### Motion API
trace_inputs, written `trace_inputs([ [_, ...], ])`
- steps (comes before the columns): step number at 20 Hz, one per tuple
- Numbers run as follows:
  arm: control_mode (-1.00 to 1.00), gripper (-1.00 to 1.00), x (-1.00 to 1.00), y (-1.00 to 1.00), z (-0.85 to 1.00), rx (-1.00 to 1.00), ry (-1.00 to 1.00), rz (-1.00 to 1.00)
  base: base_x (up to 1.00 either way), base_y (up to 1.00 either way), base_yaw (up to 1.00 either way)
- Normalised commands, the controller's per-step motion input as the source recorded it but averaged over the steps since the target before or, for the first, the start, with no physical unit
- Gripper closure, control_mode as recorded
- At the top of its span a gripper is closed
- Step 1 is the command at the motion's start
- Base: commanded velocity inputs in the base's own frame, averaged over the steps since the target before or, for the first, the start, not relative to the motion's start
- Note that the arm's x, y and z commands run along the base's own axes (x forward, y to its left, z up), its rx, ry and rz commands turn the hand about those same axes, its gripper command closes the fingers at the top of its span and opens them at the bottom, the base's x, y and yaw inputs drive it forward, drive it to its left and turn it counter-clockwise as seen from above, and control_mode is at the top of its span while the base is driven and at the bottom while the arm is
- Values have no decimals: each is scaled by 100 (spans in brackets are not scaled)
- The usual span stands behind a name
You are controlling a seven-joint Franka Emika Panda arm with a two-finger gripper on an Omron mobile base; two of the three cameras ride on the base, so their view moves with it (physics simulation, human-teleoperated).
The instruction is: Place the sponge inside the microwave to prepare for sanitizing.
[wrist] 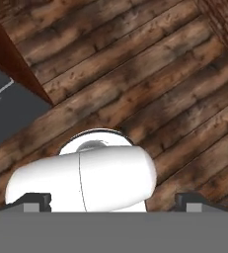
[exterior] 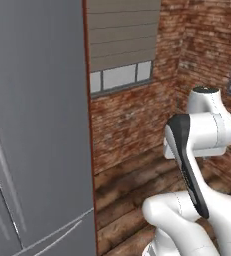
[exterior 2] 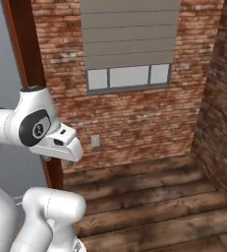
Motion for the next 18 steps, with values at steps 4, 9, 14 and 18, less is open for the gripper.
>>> trace_inputs([
  [4,100,-100,0,0,0,0,0,0,10,-27,-88],
  [9,100,-100,0,0,0,0,0,0,13,-33,-88],
  [14,100,-100,0,0,0,0,0,0,16,-36,-87],
  [18,100,-100,0,0,0,0,0,0,12,-51,-84],
])
